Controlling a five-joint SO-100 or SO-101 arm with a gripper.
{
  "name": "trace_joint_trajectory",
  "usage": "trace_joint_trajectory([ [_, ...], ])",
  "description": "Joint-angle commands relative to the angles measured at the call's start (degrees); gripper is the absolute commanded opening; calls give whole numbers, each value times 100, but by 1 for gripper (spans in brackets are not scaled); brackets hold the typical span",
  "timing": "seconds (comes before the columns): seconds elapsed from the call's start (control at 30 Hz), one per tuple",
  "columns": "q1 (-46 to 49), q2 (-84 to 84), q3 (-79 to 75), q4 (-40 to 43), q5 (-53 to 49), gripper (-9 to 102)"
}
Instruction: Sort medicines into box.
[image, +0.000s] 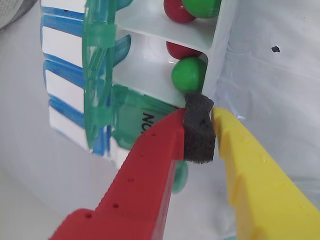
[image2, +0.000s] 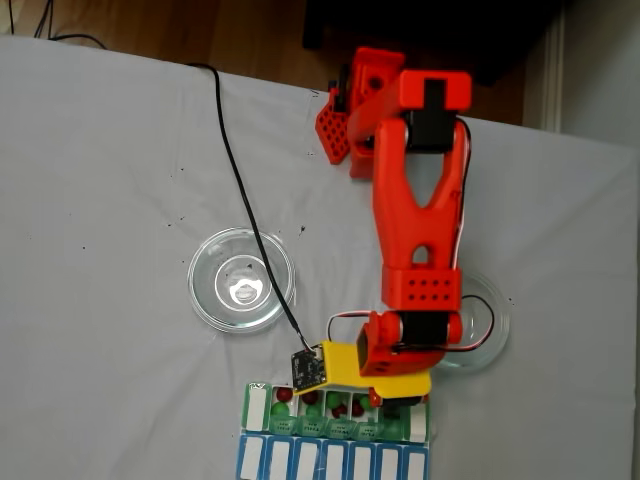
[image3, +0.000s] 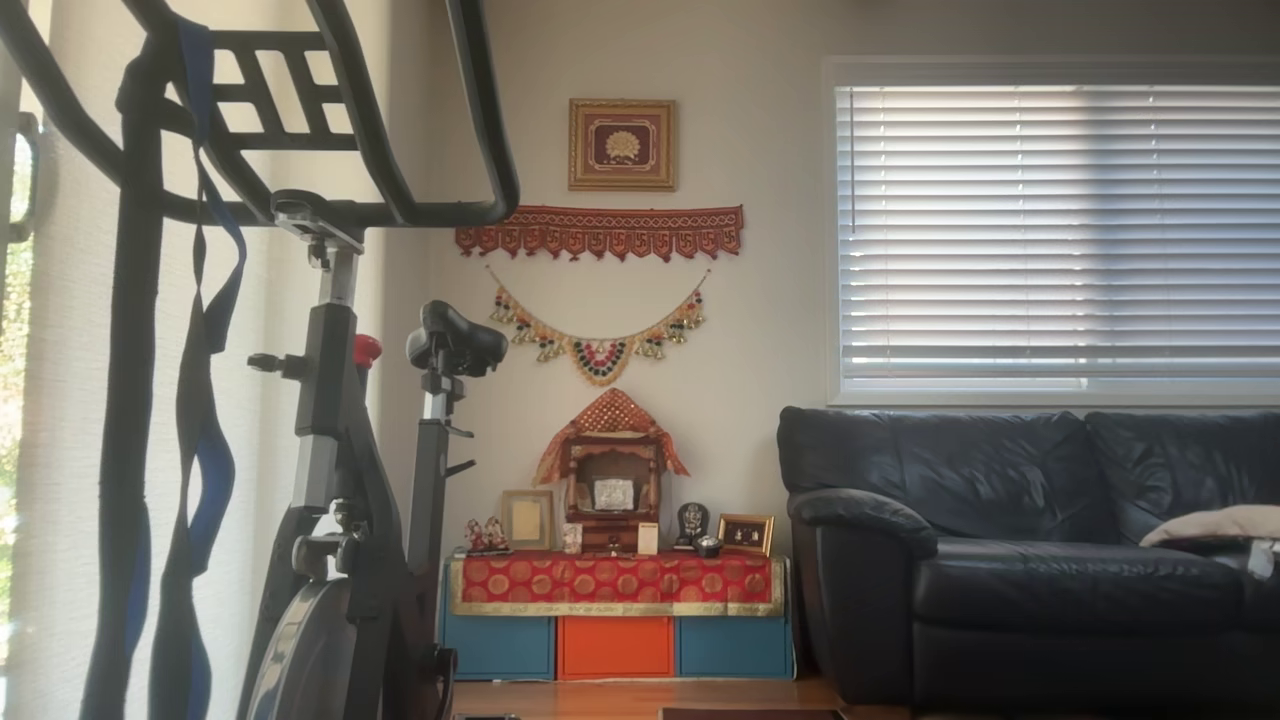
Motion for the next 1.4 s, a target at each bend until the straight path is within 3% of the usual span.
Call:
trace_joint_trajectory([
  [0.0,-9,-167,-457,369,-62,1],
  [0.53,-237,211,-527,501,-105,1],
  [0.73,-606,-105,-264,132,-729,1],
  [1.1,-791,-817,-396,299,-2303,2],
  [1.37,-483,-492,-747,598,-2461,1],
])
